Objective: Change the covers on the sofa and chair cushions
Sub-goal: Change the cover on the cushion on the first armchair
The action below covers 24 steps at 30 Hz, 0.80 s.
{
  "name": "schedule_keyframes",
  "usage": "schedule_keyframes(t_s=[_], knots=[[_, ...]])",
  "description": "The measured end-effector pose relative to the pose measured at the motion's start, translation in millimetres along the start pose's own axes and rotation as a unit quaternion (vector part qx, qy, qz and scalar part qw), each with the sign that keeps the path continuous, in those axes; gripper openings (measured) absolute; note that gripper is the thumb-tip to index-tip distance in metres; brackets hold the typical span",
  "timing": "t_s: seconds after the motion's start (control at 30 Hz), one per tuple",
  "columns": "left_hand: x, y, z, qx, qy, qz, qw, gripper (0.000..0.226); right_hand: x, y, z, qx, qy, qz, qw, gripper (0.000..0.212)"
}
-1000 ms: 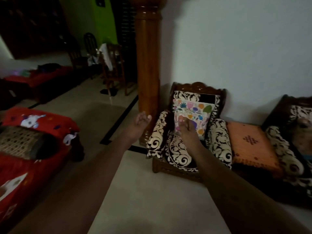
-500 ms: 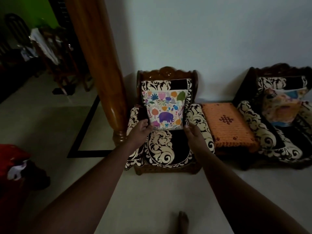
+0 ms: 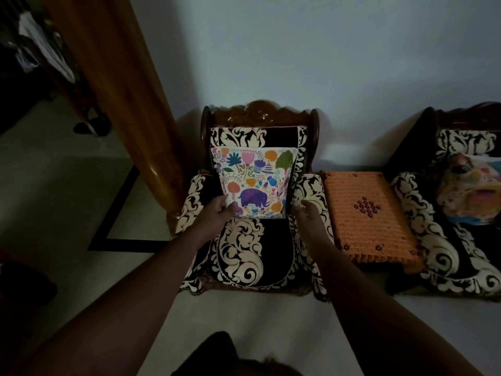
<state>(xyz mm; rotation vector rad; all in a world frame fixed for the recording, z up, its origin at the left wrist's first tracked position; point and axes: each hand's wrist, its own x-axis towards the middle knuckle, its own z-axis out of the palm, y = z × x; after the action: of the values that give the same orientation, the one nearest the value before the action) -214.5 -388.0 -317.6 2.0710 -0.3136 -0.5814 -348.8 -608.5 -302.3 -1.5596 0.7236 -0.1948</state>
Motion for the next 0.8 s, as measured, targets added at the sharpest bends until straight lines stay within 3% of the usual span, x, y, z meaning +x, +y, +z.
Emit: schedule_keyframes(t_s=[0.27,0.43,0.53,0.63,0.8], knots=[[160.7,-4.7,-7.2,0.072,-0.018,0.006,0.997,0.077,138.3,-12.9,24.1,-0.038,-0.001,0.011,0.999,0.055],[283.3,-22.9,-13.6,0.187,-0.046,0.013,0.981,0.078,224.8,-14.5,48.2,-0.067,0.016,0.051,0.996,0.061],[359.3,-32.1,-15.9,0.289,-0.060,0.045,0.954,0.078,270.4,-24.8,63.9,-0.075,0.029,0.087,0.993,0.048],[423.5,-42.7,-15.0,0.366,-0.087,0.052,0.925,0.082,307.5,-34.6,77.3,-0.089,0.015,0.107,0.990,0.022],[498.4,-59.4,-12.7,0.431,-0.103,0.035,0.896,0.088,355.0,-26.0,94.1,-0.120,0.010,0.111,0.987,0.018]])
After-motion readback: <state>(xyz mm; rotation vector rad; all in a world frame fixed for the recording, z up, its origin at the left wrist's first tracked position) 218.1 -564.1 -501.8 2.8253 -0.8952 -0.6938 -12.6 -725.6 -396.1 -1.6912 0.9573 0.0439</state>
